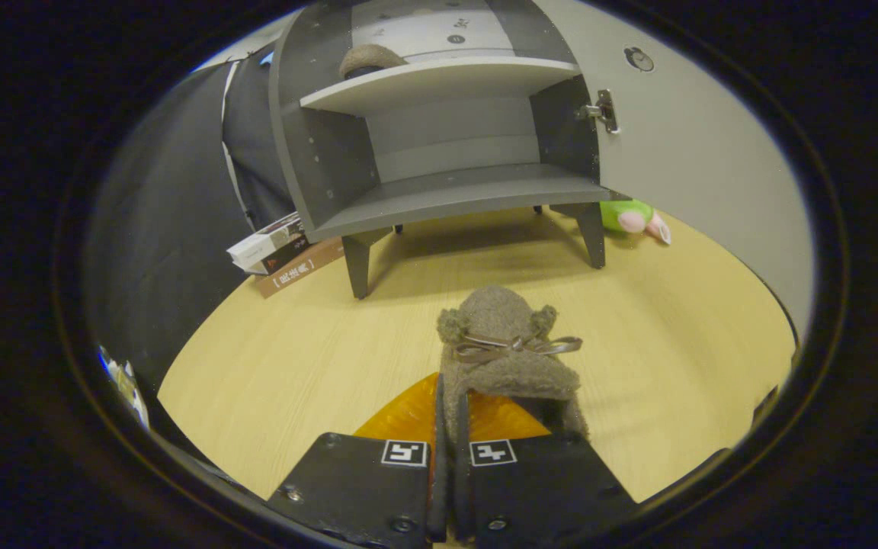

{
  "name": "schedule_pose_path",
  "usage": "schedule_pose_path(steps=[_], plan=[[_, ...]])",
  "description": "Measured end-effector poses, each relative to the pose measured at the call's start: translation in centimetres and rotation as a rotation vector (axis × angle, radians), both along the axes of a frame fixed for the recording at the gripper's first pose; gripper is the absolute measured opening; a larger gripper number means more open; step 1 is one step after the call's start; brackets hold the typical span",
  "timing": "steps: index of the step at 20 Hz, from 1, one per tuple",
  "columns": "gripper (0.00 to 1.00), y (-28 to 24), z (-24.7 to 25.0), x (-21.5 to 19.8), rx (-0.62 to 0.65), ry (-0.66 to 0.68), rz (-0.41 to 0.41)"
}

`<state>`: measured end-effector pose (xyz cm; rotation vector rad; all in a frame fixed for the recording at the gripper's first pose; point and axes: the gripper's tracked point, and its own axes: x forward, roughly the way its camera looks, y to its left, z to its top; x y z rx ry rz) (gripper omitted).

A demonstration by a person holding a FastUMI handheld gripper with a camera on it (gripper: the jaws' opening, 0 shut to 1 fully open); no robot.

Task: Open the shoe cabinet door, grab the shoes and put them into the shoe cabinet, then close the shoe cabinet door.

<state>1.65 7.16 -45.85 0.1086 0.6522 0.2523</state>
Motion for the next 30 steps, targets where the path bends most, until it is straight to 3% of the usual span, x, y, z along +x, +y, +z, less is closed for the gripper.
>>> schedule_pose_path(steps=[4,13,19,24,30], plan=[[0.07,-0.5,4.3,0.0,-0.004,-0.072,0.007],[0.07,-1.3,22.1,1.4,-0.028,-0.347,-0.003],[0.07,-1.8,30.4,2.5,-0.071,-0.428,0.011],[0.07,-1.8,35.0,6.9,-0.120,-0.415,0.022],[0.07,0.0,37.6,17.1,-0.235,-0.372,0.048]])
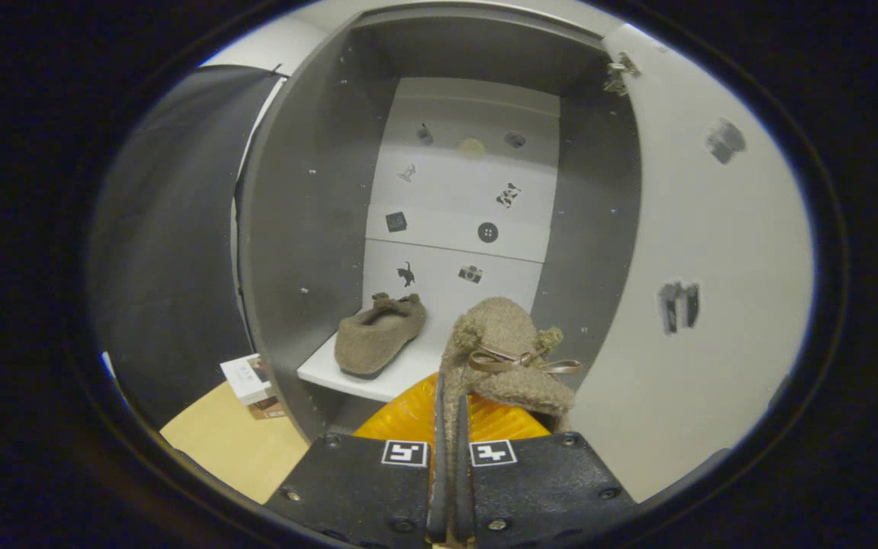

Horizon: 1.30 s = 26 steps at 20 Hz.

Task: Open the shoe cabinet door, grab the shoes and put them into the shoe cabinet, then close the shoe cabinet door.

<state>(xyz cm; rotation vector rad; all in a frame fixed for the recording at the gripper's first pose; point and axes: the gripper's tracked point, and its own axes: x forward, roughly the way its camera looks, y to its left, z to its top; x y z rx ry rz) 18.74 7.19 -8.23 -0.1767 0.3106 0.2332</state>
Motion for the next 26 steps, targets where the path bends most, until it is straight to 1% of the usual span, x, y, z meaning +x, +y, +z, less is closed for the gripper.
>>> schedule_pose_path(steps=[3,6,7,12,16,18,20,22,23,25,26], plan=[[0.07,0.3,-0.8,5.4,-0.044,0.028,-0.013],[0.08,0.7,-1.5,9.8,-0.113,0.026,-0.006],[0.08,1.0,-1.8,11.3,-0.118,0.024,-0.005],[0.08,3.0,-4.7,16.4,-0.122,0.043,0.020],[0.10,4.4,-6.1,18.4,-0.089,0.036,0.016],[0.13,4.0,-5.9,19.1,-0.074,0.006,-0.020],[0.18,4.1,-5.9,19.1,-0.052,0.001,-0.039],[0.20,4.7,-5.9,18.7,-0.017,0.015,-0.019],[0.27,5.1,-5.8,18.3,-0.001,0.023,-0.004],[0.35,5.7,-5.9,17.6,0.013,0.049,0.023],[0.39,5.4,-5.9,17.5,0.011,0.052,0.015]])
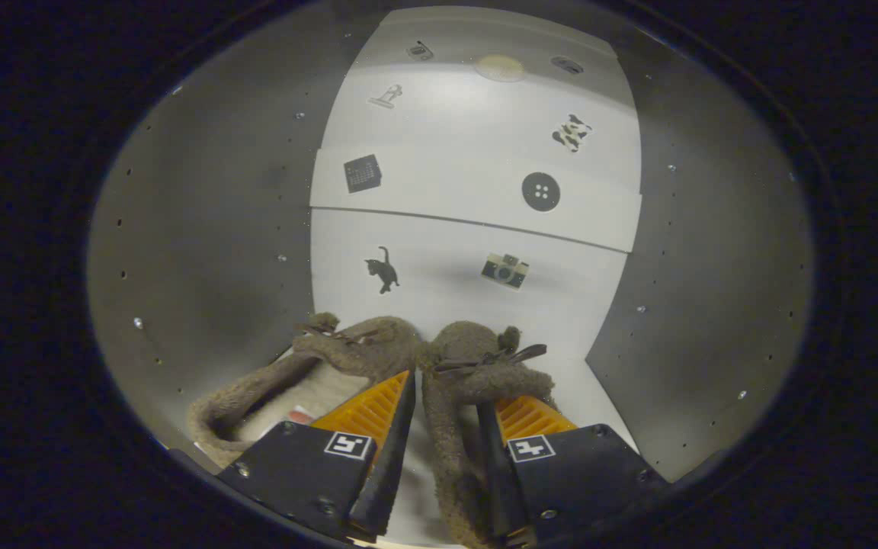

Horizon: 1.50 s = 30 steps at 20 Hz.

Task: Open the shoe cabinet door, grab the shoes and put them into the shoe cabinet, then close the shoe cabinet door.

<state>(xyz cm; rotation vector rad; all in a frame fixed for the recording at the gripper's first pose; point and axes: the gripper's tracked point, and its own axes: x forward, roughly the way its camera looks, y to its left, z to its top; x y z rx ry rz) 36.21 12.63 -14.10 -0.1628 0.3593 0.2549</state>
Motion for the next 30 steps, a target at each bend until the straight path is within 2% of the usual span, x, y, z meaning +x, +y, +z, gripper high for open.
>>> schedule_pose_path(steps=[3,7,9,11,16,20,25,28,30], plan=[[0.50,-0.4,0.3,-0.8,0.016,0.009,-0.009],[0.65,-3.2,0.8,-0.9,-0.026,0.001,-0.071],[0.66,-4.8,0.8,-0.9,-0.041,-0.001,-0.116],[0.81,-4.9,1.0,-1.5,-0.036,-0.004,-0.116],[0.83,-4.1,4.1,-4.4,0.033,-0.052,-0.084],[0.83,-4.2,6.5,-8.4,0.076,-0.059,-0.057],[0.83,-4.5,9.5,-15.7,0.138,-0.067,-0.053],[0.83,-5.2,10.2,-21.6,0.150,-0.044,-0.071],[0.83,-5.5,11.2,-25.8,0.162,-0.057,-0.050]])
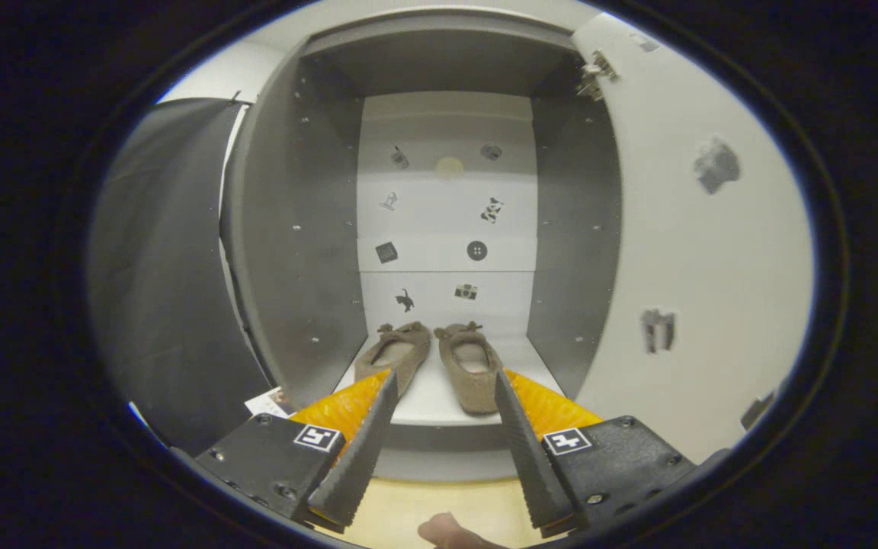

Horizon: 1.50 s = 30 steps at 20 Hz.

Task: Open the shoe cabinet door, grab the shoes and put them into the shoe cabinet, then close the shoe cabinet door.

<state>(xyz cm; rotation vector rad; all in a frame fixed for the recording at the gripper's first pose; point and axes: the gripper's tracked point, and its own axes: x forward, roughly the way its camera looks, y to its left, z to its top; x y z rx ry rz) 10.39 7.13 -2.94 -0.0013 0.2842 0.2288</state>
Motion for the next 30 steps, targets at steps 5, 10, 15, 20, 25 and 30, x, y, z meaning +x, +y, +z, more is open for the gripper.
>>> schedule_pose_path(steps=[5,10,15,20,25,30], plan=[[0.83,-3.5,3.1,-9.8,-0.006,-0.101,0.047],[1.00,-10.5,4.8,-17.1,-0.074,-0.178,0.033],[1.00,-18.0,6.7,-22.2,-0.089,-0.266,-0.002],[1.00,-25.6,8.0,-25.4,-0.120,-0.314,-0.079],[1.00,-32.8,8.2,-26.0,-0.119,-0.313,-0.145],[1.00,-39.3,7.6,-22.4,-0.095,-0.283,-0.152]])
